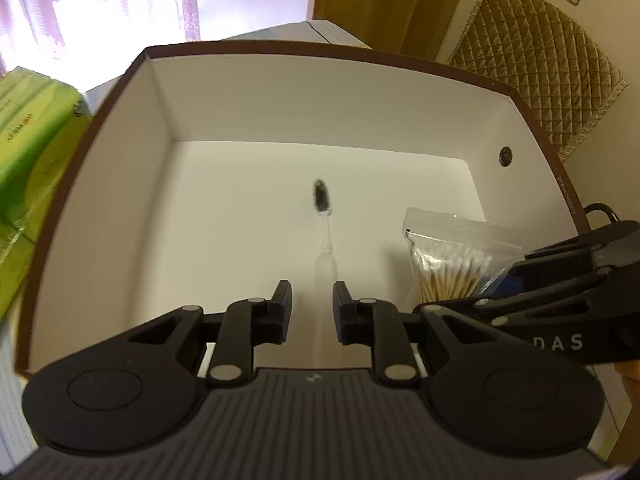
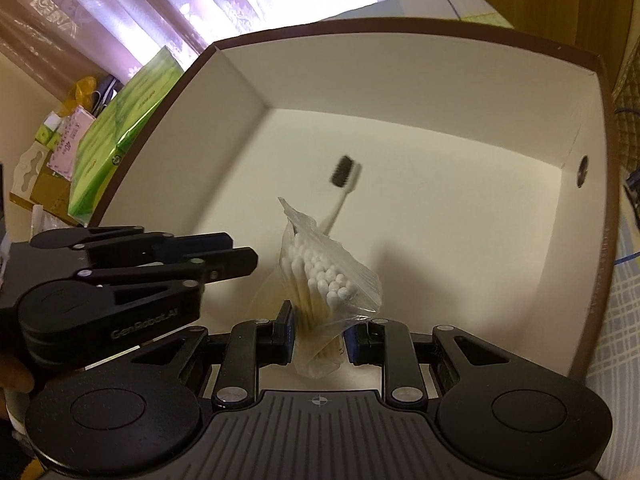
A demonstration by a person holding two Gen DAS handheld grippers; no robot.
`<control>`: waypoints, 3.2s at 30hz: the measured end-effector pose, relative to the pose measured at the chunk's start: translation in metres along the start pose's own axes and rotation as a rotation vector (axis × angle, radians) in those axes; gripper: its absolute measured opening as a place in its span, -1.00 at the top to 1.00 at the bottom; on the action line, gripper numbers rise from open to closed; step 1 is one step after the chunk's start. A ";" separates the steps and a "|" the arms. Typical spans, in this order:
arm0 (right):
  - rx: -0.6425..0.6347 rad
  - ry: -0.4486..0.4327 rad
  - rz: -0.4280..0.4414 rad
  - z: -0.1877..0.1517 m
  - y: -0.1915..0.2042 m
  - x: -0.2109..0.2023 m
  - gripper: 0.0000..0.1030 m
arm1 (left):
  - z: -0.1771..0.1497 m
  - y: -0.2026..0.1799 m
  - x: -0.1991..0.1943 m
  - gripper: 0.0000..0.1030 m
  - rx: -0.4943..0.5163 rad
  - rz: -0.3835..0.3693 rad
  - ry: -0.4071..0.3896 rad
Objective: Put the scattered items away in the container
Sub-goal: 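Carry toothbrush and swab bag into the brown box and open both grippers, then withdraw both tools from the box toward the scrunchie and toothpick box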
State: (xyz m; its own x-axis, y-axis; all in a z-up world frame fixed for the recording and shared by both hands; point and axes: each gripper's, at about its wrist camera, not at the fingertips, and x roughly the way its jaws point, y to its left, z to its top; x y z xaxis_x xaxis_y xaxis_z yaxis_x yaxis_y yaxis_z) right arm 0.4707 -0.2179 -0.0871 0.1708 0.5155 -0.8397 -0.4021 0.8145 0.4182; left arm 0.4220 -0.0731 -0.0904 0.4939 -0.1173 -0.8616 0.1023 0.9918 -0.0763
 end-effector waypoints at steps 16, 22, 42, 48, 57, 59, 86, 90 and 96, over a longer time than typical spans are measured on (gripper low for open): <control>-0.158 -0.045 -0.075 -0.010 0.019 -0.012 -0.82 | -0.013 0.014 -0.053 0.40 -0.061 0.080 -0.073; -0.251 -0.096 -0.136 -0.022 0.028 -0.019 -0.83 | -0.026 0.013 -0.066 0.13 -0.072 0.117 -0.083; -0.238 -0.349 -0.287 -0.091 0.072 -0.083 -0.83 | -0.066 0.011 -0.152 -0.24 -0.014 0.111 -0.194; -0.189 -0.394 -0.322 -0.115 0.096 -0.101 -0.83 | -0.085 0.020 -0.179 -0.24 0.004 0.077 -0.210; -0.163 -0.448 -0.345 -0.147 0.125 -0.122 -0.83 | -0.116 0.031 -0.216 -0.26 0.024 0.085 -0.230; -0.159 -0.453 -0.341 -0.155 0.129 -0.125 -0.83 | -0.123 0.034 -0.222 -0.26 0.025 0.078 -0.236; -0.176 -0.387 -0.309 -0.228 0.162 -0.110 -0.83 | -0.209 0.032 -0.230 -0.26 0.052 0.052 -0.151; -0.177 -0.358 -0.302 -0.234 0.160 -0.102 -0.83 | -0.221 0.032 -0.221 -0.26 0.037 0.045 -0.116; -0.175 -0.332 -0.297 -0.240 0.157 -0.094 -0.83 | -0.230 0.029 -0.210 -0.26 0.032 0.038 -0.083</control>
State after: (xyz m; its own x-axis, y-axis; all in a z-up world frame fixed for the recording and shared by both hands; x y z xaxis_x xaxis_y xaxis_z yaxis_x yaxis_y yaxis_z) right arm 0.1755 -0.2021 -0.0257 0.5682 0.3478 -0.7458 -0.4330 0.8970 0.0885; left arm 0.1225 -0.0081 -0.0272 0.5680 -0.0851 -0.8186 0.1091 0.9936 -0.0275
